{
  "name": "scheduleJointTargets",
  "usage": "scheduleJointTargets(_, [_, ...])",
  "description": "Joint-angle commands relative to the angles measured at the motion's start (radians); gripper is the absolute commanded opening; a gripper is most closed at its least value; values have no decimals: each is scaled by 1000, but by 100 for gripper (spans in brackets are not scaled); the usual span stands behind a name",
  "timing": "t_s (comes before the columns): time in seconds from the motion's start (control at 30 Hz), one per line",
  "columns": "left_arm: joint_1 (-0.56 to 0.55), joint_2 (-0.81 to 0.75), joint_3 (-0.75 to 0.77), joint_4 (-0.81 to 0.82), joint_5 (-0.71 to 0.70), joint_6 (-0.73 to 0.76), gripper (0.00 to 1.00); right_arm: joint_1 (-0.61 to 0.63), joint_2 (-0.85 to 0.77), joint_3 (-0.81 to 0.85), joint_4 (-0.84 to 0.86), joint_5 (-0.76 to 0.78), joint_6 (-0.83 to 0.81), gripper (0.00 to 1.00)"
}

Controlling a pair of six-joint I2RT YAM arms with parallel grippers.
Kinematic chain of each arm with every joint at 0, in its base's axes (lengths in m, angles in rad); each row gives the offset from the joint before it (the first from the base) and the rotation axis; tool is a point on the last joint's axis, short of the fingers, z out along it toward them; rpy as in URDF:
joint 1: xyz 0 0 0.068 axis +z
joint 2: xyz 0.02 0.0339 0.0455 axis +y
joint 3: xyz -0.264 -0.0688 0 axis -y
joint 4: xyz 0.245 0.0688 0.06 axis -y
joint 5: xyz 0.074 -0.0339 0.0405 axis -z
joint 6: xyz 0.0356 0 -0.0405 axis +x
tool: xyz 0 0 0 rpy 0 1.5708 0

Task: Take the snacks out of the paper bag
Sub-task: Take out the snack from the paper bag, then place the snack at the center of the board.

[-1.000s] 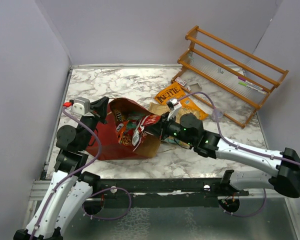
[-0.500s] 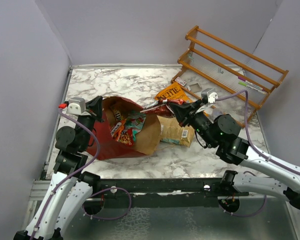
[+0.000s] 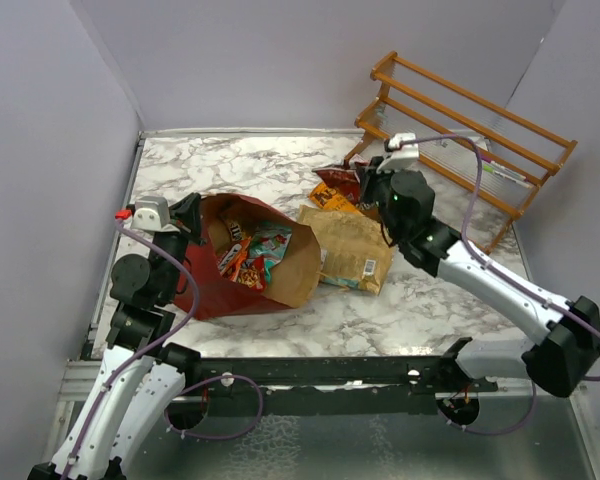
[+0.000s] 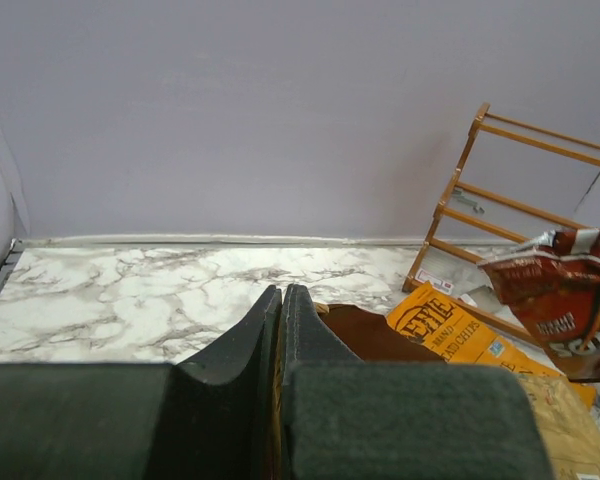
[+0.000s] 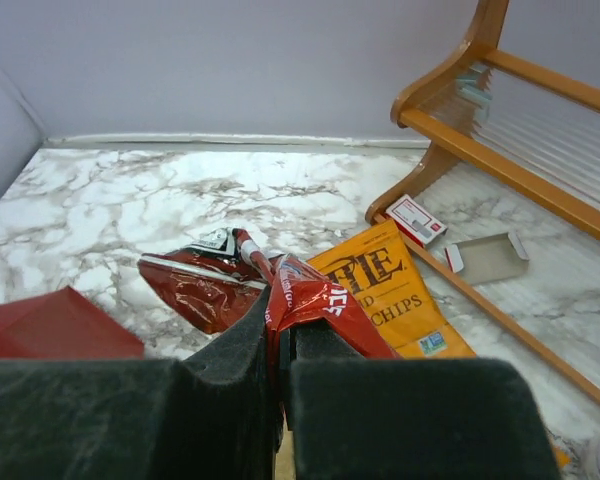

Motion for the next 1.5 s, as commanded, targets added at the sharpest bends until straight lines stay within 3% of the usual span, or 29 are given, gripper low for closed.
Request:
scheduleJointTargets(0.0, [2, -21, -6, 3, -40, 13, 0, -79, 139, 204, -74, -216, 76, 1])
scheduleJointTargets(0.13, [2, -19, -8, 2, -34, 9, 0, -96, 165, 185, -33, -260, 48, 1])
scheduleJointTargets(0.23, [2, -19, -13, 11, -28, 7, 0, -116, 127, 54, 30, -263, 77, 1])
scheduleJointTargets(0.47, [2, -2, -14, 19, 6, 3, 0, -131, 41, -302, -50, -223, 278, 2])
scheduleJointTargets(0.6, [2, 2, -16, 33, 54, 2, 0, -132, 5, -444, -50, -257, 367, 13])
scheduleJointTargets(0.73, [2, 14, -14, 30, 75, -4, 0, -133, -14, -446, -99, -224, 380, 19])
scheduleJointTargets(1.03, [1, 7, -17, 33, 77, -8, 0, -132, -30, -395, -132, -245, 378, 23])
scheduleJointTargets(1.3, [2, 8, -17, 35, 86, -12, 0, -132, -110, -527, -207, -256, 605, 24])
scheduleJointTargets(1.47, [2, 12, -17, 36, 88, -13, 0, -132, -191, -631, -172, -220, 721, 46])
